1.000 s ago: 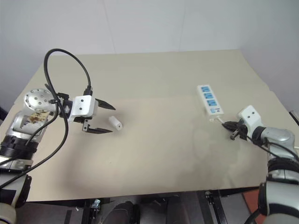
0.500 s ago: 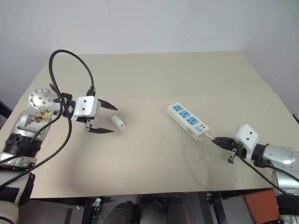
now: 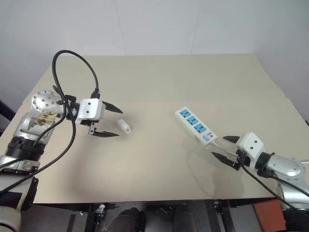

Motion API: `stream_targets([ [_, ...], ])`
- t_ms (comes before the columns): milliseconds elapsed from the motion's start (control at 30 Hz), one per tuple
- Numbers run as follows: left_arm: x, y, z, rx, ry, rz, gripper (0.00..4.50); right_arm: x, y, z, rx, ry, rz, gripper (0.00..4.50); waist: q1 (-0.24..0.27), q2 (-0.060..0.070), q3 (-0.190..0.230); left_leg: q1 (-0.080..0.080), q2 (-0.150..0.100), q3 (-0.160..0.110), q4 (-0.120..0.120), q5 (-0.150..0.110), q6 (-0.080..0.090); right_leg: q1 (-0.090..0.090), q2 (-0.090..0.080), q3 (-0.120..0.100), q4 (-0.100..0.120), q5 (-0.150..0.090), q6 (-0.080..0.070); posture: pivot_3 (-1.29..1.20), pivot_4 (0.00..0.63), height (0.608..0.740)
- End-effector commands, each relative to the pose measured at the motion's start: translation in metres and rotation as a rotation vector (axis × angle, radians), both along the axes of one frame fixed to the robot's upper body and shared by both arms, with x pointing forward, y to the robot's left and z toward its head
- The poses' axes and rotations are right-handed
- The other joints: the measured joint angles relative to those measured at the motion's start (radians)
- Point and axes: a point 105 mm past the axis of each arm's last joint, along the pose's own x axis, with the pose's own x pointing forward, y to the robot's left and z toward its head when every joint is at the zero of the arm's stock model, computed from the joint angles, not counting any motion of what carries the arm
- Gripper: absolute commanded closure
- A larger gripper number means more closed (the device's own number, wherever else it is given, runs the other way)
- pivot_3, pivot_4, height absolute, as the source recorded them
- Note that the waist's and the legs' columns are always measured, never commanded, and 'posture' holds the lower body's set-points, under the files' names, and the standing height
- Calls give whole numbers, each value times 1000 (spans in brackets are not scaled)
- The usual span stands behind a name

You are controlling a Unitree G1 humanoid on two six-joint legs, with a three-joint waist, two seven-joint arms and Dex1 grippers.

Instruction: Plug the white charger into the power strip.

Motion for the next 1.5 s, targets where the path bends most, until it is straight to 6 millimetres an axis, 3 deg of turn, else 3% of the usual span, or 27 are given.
stream_targets([
  [33, 0, 1, 12, 4, -48, -1, 0, -4, 4, 22, 87, -86, -39, 17, 0, 0, 0, 0, 0, 0, 0, 0, 0, 0, 0, 0, 0, 0, 0, 0, 150, 740],
  [200, -1, 3, 9, 4, -43, 5, 0, 1, 14, 25, 281, -168, -161, 17, 1, 0, 0, 1, 0, 0, 0, 0, 0, 0, 0, 0, 0, 0, 0, 0, 150, 740],
  [333, 0, 1, 9, 9, -35, 2, 0, 8, 26, 13, 376, -157, -205, 17, 4, 0, 0, 1, 0, 0, 0, 0, 0, 0, 0, 0, 0, 0, 0, 0, 150, 740],
  [600, 0, -5, 13, -6, -37, -18, 0, 23, 38, -11, 401, -127, -254, 17, 3, 0, 0, 1, 0, 0, 0, 0, 0, 0, 0, 0, 1, 0, 0, 0, 150, 740],
  [833, -2, -6, 11, -15, -26, -21, 0, 31, 33, -21, 403, -98, -261, 17, 0, 0, -1, 1, -1, 0, 0, 0, 0, 0, 0, 0, 1, 0, 0, 0, 150, 740],
  [1500, -4, -7, 9, -28, -15, -14, 0, 42, 45, -30, 406, -59, -171, 17, -13, -1, -1, 4, 0, 0, 0, 0, 0, 1, 0, 1, 0, 0, 0, 0, 150, 740],
])
